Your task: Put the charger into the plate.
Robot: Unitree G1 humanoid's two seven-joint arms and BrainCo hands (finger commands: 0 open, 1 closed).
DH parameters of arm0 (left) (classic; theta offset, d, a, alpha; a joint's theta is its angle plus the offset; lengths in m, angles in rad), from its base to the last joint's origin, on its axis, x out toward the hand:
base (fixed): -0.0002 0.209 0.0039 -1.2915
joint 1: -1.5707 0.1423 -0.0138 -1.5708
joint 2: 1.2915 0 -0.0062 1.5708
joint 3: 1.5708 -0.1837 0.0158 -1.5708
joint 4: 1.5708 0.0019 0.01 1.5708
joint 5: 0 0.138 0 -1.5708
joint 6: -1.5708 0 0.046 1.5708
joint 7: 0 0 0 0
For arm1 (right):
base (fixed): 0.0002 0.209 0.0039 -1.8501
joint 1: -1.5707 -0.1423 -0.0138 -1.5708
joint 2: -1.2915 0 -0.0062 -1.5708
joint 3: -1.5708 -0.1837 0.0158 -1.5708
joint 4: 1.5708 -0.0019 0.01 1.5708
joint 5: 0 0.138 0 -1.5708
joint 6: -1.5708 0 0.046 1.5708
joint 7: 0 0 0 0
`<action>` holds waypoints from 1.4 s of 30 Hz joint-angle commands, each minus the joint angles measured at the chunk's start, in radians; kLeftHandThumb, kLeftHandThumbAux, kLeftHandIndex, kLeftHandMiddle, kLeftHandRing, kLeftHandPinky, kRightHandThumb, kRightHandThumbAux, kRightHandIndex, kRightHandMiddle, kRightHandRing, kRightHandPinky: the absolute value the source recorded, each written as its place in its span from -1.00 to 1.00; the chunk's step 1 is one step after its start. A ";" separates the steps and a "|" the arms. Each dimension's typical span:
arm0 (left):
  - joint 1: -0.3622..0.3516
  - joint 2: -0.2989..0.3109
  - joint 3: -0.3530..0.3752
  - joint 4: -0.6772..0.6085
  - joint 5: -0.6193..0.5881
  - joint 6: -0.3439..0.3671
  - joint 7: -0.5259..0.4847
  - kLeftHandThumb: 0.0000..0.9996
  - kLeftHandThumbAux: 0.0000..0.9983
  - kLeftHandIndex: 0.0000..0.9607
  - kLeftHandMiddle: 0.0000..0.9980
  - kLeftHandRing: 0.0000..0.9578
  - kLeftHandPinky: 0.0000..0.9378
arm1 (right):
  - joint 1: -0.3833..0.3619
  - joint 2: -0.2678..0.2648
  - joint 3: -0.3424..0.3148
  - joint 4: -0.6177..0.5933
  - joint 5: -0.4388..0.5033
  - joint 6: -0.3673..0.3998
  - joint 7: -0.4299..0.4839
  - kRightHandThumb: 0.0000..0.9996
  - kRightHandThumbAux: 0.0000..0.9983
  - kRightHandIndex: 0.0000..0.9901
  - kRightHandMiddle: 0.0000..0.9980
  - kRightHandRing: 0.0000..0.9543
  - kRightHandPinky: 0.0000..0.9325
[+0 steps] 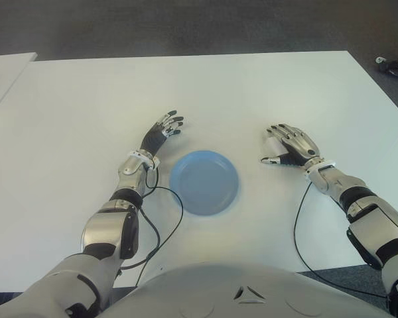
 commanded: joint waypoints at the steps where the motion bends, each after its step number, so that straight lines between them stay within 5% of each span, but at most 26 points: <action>1: 0.028 -0.004 -0.003 0.023 0.005 0.043 0.002 -1.00 -0.10 -0.79 -0.63 -0.66 -0.69 | 0.061 0.004 0.022 0.036 -0.014 -0.006 0.083 -0.40 -0.63 -1.00 -1.00 -1.00 -0.99; 23: 0.030 -0.005 0.009 0.011 -0.025 0.061 -0.037 -1.00 -0.09 -0.75 -0.59 -0.63 -0.64 | 0.074 -0.005 -0.033 0.025 0.083 -0.074 0.208 -0.38 -0.55 -1.00 -0.95 -0.93 -0.72; 26: 0.031 -0.005 0.010 0.010 -0.026 0.062 -0.037 -1.00 -0.08 -0.76 -0.59 -0.63 -0.64 | 0.077 -0.003 -0.045 0.017 0.098 -0.069 0.218 -0.34 -0.52 -0.75 -0.71 -0.72 -0.54; 29: 0.031 -0.005 0.010 0.009 -0.027 0.061 -0.037 -1.00 -0.08 -0.76 -0.59 -0.63 -0.64 | 0.080 -0.007 -0.046 0.003 0.092 -0.070 0.197 -0.27 -0.46 -0.38 -0.30 -0.29 -0.14; 31: 0.031 -0.006 0.011 0.008 -0.028 0.058 -0.035 -1.00 -0.08 -0.75 -0.59 -0.63 -0.64 | 0.081 -0.010 -0.039 -0.008 0.072 -0.061 0.151 -0.08 -0.26 0.00 0.18 0.23 0.38; 33: 0.032 -0.008 0.012 0.006 -0.028 0.054 -0.034 -1.00 -0.08 -0.75 -0.59 -0.63 -0.64 | 0.084 -0.008 -0.035 -0.012 0.058 -0.048 0.114 0.11 -0.09 0.19 0.39 0.46 0.62; 37: 0.032 -0.008 0.012 0.004 -0.029 0.056 -0.032 -1.00 -0.08 -0.75 -0.59 -0.62 -0.63 | 0.087 -0.003 -0.021 -0.013 0.030 -0.021 0.030 0.44 0.17 0.46 0.64 0.73 0.87; 42: 0.032 -0.007 0.010 0.002 -0.026 0.059 -0.035 -1.00 -0.09 -0.75 -0.58 -0.62 -0.62 | 0.084 0.004 -0.022 -0.013 0.035 -0.025 -0.009 0.67 0.32 0.64 0.76 0.84 0.92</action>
